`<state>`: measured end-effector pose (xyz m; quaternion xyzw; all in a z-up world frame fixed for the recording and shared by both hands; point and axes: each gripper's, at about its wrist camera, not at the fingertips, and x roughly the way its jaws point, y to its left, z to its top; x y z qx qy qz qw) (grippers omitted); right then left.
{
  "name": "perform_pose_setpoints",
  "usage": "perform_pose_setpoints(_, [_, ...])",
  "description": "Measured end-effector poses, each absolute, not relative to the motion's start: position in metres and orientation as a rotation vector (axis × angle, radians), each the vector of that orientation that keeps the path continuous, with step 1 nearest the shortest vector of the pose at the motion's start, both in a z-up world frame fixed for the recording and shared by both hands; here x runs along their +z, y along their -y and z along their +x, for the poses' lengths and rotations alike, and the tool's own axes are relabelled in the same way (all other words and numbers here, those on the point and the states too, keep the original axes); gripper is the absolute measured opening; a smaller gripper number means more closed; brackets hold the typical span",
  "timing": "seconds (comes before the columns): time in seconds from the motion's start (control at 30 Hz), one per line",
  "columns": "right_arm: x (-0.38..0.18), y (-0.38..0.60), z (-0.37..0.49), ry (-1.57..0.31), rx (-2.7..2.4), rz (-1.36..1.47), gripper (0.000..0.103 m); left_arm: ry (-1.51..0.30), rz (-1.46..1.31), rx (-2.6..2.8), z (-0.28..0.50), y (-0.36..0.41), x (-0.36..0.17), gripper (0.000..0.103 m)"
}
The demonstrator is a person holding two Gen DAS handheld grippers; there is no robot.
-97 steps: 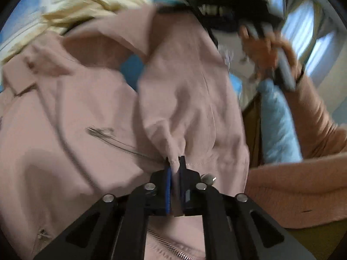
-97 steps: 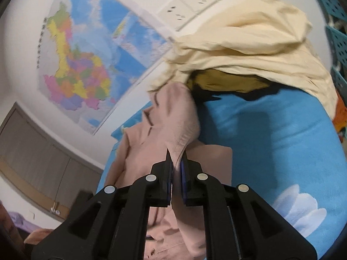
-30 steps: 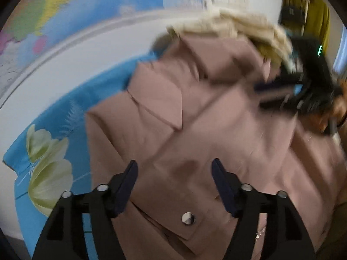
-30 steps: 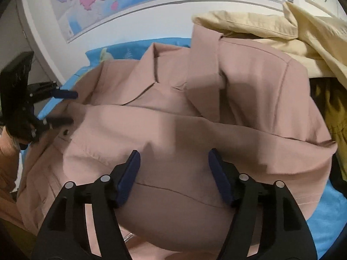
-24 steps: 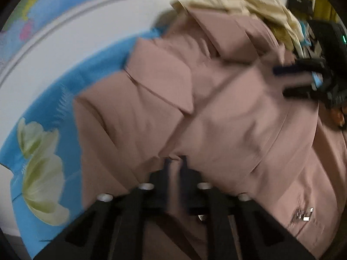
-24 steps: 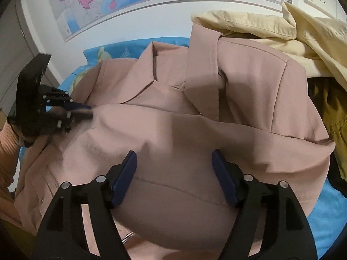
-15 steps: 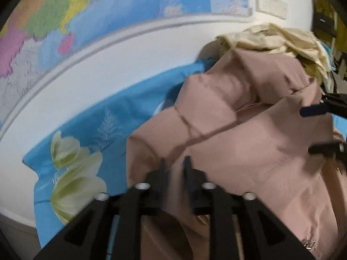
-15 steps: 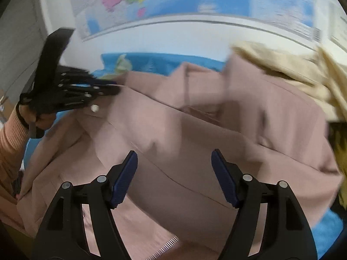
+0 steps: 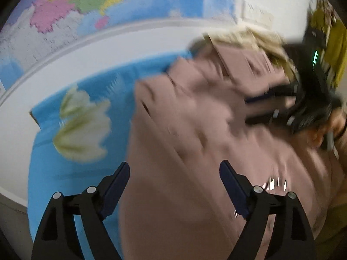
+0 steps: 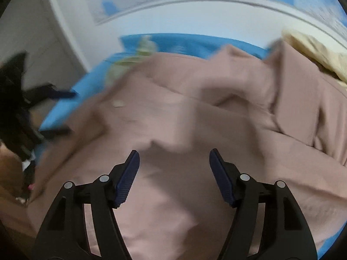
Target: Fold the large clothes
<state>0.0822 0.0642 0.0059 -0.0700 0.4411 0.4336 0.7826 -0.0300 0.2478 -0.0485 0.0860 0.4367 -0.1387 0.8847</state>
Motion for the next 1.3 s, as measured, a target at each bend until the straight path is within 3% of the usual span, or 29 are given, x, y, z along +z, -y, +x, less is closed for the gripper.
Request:
perform_pose_setpoints(0.03, [0.01, -0.068, 0.074, -0.954, 0.985, -0.14, 0.069, -0.926, 0.196, -0.282, -0.036, -0.247, -0.055, 0.076])
perform_pose_setpoints(0.1, [0.016, -0.082, 0.051, -0.969, 1.108, -0.112, 0.069, -0.965, 0.23, -0.268, -0.043, -0.245, -0.07, 0.05])
perform_pose_setpoints(0.17, [0.018, -0.097, 0.03, -0.988, 1.209, -0.117, 0.069, -0.984, 0.191, -0.248, -0.04, -0.258, -0.07, 0.002])
perform_pose_setpoints(0.37, [0.014, -0.149, -0.039, -1.037, 1.478, -0.128, 0.07, -0.924, -0.001, -0.211, -0.028, -0.31, -0.033, 0.002])
perform_pose_setpoints(0.6, [0.001, -0.208, -0.084, -1.117, 1.647, -0.114, 0.074, -0.918, -0.016, -0.218, -0.021, -0.309, -0.018, 0.002])
perform_pose_setpoints(0.63, [-0.004, -0.214, -0.088, -1.129, 1.649, -0.134, 0.056, -0.921, -0.016, -0.216, -0.02, -0.308, -0.017, 0.002])
perform_pose_setpoints(0.67, [-0.008, -0.223, -0.092, -1.145, 1.654, -0.162, 0.006, -0.923, -0.016, -0.219, -0.019, -0.307, -0.016, 0.002])
perform_pose_setpoints(0.73, [-0.005, -0.228, -0.094, -1.186, 1.708, -0.124, 0.002, -0.927, -0.017, -0.229, -0.018, -0.306, -0.012, 0.002])
perform_pose_setpoints(0.93, [0.089, -0.174, -0.036, -0.987, 1.696, 0.054, 0.002, -0.873, -0.09, -0.269, -0.002, -0.321, 0.035, 0.005])
perform_pose_setpoints(1.0, [0.124, -0.14, -0.004, -0.91, 1.611, 0.066, 0.002, -0.819, -0.18, -0.297, 0.005, -0.333, 0.061, 0.013])
perform_pose_setpoints(1.1, [0.152, -0.094, 0.039, -0.849, 1.453, 0.065, 0.002, -0.721, -0.193, -0.276, 0.007, -0.333, 0.087, 0.035])
perform_pose_setpoints(1.2, [0.145, -0.064, 0.075, -0.902, 1.324, 0.042, 0.003, -0.69, -0.192, -0.331, 0.008, -0.319, 0.085, 0.04])
perform_pose_setpoints(1.23, [0.138, -0.057, 0.086, -0.92, 1.288, 0.025, 0.006, -0.713, -0.174, -0.34, 0.013, -0.308, 0.073, 0.04])
perform_pose_setpoints(1.3, [0.104, -0.036, 0.104, -1.001, 1.118, -0.03, 0.025, -0.755, -0.134, -0.355, 0.019, -0.292, 0.054, 0.04])
